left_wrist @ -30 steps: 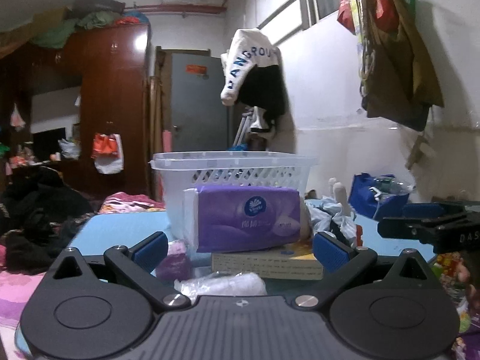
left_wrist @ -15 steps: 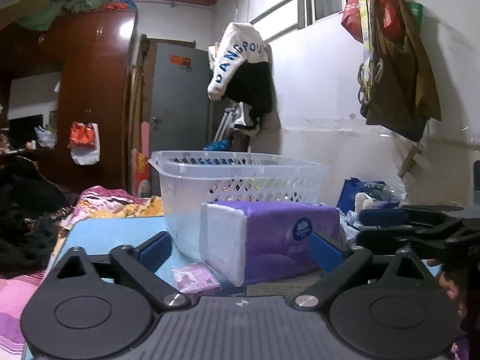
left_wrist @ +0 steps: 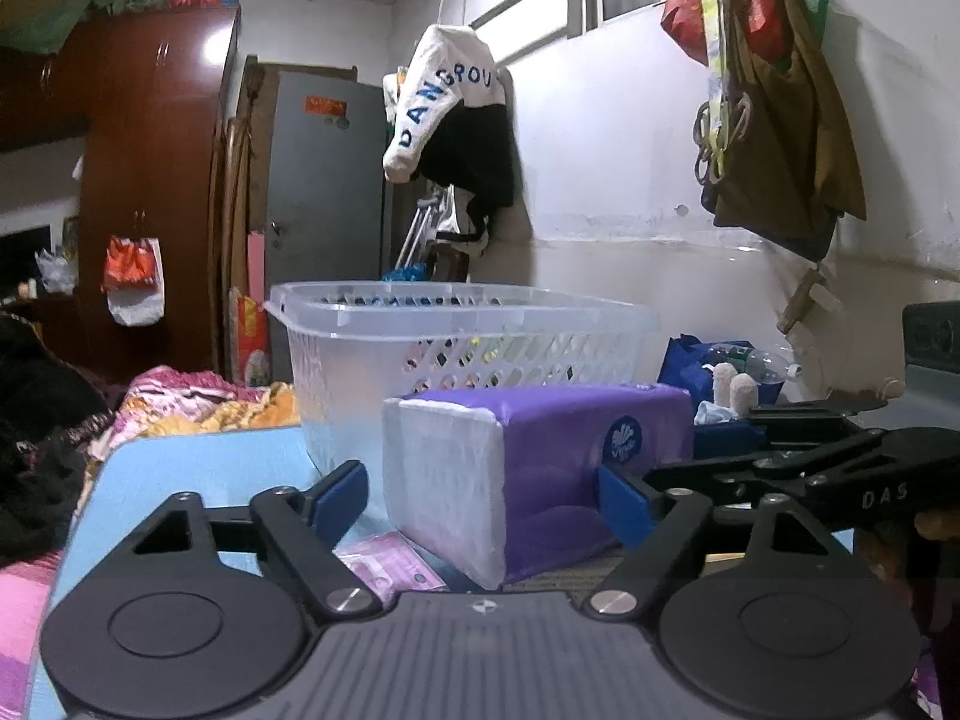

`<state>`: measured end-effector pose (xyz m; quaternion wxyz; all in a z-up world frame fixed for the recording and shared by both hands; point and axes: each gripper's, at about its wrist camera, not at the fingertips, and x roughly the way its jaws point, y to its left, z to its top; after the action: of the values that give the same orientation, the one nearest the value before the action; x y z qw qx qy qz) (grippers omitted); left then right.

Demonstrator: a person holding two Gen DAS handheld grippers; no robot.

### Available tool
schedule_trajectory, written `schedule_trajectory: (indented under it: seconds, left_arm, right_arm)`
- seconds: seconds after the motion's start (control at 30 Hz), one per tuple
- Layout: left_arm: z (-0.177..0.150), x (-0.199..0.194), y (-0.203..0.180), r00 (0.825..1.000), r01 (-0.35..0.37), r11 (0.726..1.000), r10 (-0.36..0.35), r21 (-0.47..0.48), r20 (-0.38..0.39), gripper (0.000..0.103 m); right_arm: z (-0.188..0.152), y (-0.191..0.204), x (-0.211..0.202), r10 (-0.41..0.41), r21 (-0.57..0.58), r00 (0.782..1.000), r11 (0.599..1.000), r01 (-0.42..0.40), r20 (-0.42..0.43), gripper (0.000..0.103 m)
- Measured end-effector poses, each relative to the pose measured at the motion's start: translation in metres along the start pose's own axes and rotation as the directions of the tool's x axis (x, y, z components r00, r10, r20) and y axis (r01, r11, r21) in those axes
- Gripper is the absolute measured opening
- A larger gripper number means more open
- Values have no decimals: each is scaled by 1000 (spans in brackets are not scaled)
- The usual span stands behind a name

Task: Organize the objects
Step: 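Close the right and left tools on the purple tissue pack, then lift the purple tissue pack and drop it into the white basket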

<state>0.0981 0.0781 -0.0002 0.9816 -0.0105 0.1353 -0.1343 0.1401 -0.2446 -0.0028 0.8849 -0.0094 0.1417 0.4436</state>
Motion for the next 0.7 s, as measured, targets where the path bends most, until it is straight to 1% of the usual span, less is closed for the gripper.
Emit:
schedule_trajectory:
  seconds: [0.03, 0.07, 0.13, 0.23, 0.3, 0.43, 0.57, 0.7]
  left_arm:
    - [-1, 2, 2, 1000, 18, 1000, -18, -8, -4, 81]
    - [-2, 3, 4, 999, 30, 999, -30, -18, -10, 78]
    - [-3, 4, 6, 998, 60, 998, -60, -26, -18, 63]
    - [-5, 3, 1, 999, 41, 999, -41, -8, -14, 61]
    - [-7, 0, -4, 1000, 26, 1000, -26, 5, 0, 60]
    - [-8, -8, -11, 1000, 4, 1000, -5, 27, 26, 59]
    - [-4, -22, -17, 997, -2, 999, -1, 41, 72, 59]
    - [8, -36, -24, 993, -8, 998, 1, 60, 122, 59]
  right_arm:
    - [0, -1, 1, 1, -1, 1000, 1000, -1, -3, 60]
    - [0, -3, 1, 3, -4, 1000, 1000, -3, -7, 59]
    - [-1, -5, 1, 1, -9, 1000, 1000, -1, -17, 52]
    - [-3, -6, 0, -10, -14, 1000, 1000, 10, -6, 47]
    - [-5, -5, -5, -10, -10, 1000, 1000, 10, 6, 46]
    - [-7, 1, -8, -26, -38, 999, 999, 27, 34, 45]
    - [-2, 11, -16, -30, -62, 997, 997, 35, 75, 45]
    - [9, 20, -28, -36, -91, 992, 995, 47, 123, 45]
